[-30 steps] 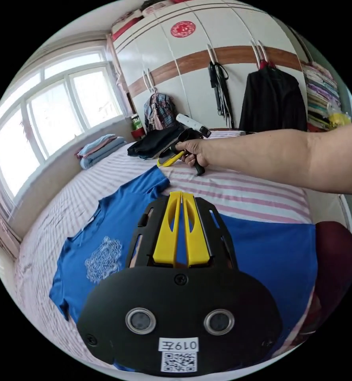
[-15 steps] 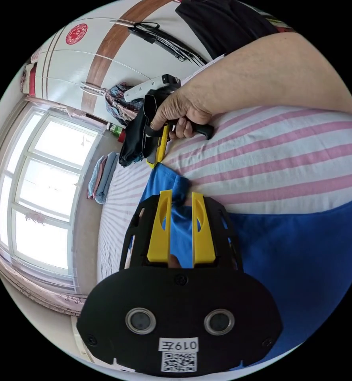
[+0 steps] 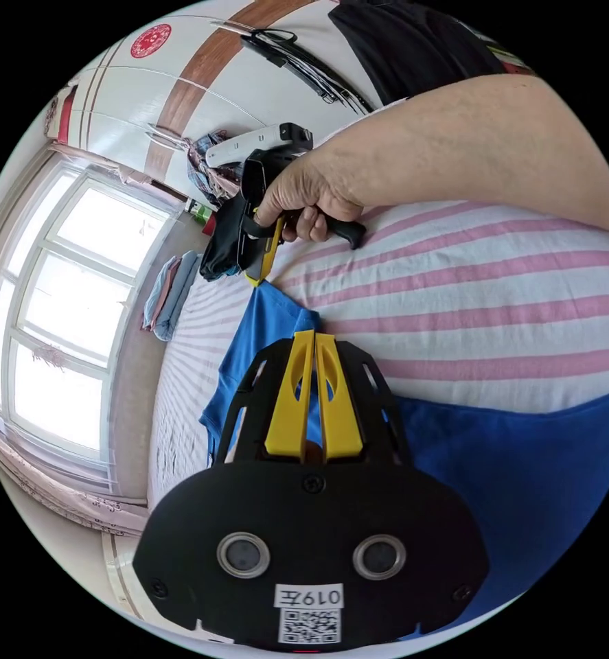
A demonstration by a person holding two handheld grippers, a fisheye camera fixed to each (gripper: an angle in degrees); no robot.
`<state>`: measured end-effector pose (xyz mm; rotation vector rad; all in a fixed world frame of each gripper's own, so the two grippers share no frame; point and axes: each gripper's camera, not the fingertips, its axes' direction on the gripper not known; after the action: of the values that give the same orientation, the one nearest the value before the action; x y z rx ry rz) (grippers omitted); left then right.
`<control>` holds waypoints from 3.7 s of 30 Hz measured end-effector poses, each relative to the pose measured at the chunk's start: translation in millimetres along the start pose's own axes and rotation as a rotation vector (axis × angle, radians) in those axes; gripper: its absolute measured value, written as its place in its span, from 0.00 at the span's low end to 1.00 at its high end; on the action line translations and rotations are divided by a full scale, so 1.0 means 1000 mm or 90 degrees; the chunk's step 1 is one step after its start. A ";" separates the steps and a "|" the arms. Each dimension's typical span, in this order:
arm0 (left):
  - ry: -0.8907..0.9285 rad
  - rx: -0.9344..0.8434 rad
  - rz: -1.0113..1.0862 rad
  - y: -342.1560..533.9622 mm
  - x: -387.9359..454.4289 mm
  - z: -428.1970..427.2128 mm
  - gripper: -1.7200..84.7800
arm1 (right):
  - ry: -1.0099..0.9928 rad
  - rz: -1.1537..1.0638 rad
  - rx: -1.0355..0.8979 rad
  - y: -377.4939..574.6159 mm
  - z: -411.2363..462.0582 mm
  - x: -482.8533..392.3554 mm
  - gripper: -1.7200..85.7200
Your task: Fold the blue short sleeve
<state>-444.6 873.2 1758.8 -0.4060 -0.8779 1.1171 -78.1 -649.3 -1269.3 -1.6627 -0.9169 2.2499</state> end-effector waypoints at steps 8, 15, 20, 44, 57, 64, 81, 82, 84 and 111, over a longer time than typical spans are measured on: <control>-0.026 0.004 0.018 -0.032 0.015 0.006 0.02 | 0.041 0.014 -0.004 -0.020 0.015 -0.019 0.01; 0.066 -0.003 -0.056 -0.049 -0.010 0.015 0.02 | 0.096 0.003 -0.033 -0.033 0.036 -0.051 0.01; 0.100 -0.008 -0.068 -0.054 -0.018 0.024 0.03 | 0.070 0.014 -0.072 -0.032 0.041 -0.061 0.02; 0.069 -0.011 -0.060 -0.036 -0.002 0.011 0.03 | 0.182 -0.346 -0.093 -0.012 0.107 -0.289 0.09; 0.066 -0.003 -0.032 0.015 0.022 -0.016 0.03 | 0.234 -0.442 -0.159 0.034 0.168 -0.356 0.01; 0.033 -0.010 -0.028 0.052 0.046 -0.041 0.03 | 0.261 -0.433 -0.137 0.087 0.157 -0.363 0.01; 0.089 0.028 -0.360 0.289 0.097 -0.246 0.03 | 0.082 -0.344 0.216 0.410 -0.119 -0.419 0.01; 0.120 0.036 -0.437 0.330 0.102 -0.272 0.03 | 0.091 -0.339 0.236 0.451 -0.134 -0.441 0.01; 0.153 0.041 -0.526 0.389 0.117 -0.312 0.03 | 0.092 -0.302 0.228 0.502 -0.144 -0.471 0.01; -0.002 -0.153 -0.746 0.666 0.271 -0.557 0.03 | 0.305 -0.228 0.040 0.846 -0.168 -0.666 0.01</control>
<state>-368.9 1466.6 1073.5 -0.0319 -1.0272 -0.0673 476.2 -1587.6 -1263.1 -1.7322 -0.9169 1.5409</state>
